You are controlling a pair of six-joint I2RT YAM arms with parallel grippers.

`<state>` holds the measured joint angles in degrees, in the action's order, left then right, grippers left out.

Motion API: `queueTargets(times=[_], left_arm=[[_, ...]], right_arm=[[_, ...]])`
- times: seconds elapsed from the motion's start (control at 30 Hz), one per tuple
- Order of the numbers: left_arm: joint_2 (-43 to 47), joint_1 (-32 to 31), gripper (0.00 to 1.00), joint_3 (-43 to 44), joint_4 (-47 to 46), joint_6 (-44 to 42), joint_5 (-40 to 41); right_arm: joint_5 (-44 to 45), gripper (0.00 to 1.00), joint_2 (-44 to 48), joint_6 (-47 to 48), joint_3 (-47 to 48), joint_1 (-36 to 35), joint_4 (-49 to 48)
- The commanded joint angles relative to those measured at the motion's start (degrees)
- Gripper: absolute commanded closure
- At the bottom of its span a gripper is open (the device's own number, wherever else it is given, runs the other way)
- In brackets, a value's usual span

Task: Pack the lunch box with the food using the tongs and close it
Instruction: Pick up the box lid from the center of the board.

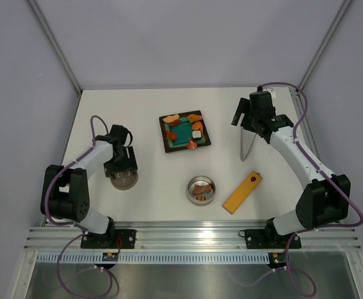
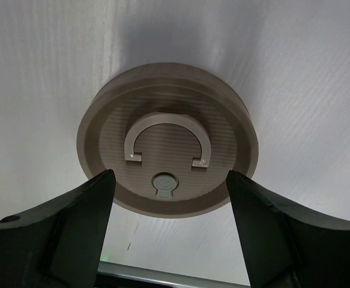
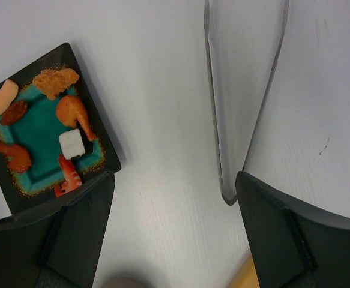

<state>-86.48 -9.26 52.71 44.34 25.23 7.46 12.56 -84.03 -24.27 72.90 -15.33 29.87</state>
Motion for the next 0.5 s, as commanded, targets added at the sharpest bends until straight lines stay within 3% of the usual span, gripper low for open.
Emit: queueTargets(times=[0.0, 0.47], left_arm=[[-1.5, 0.6, 0.21, 1.5, -1.5, -1.3, -3.4], [-4.2, 3.6, 0.28, 1.2, -2.2, -1.4, -6.6]], right_arm=[[-1.5, 0.1, 1.9, -0.8, -1.0, 0.0, 0.1], [-2.1, 0.1, 3.6, -0.8, -2.0, 0.0, -0.3]])
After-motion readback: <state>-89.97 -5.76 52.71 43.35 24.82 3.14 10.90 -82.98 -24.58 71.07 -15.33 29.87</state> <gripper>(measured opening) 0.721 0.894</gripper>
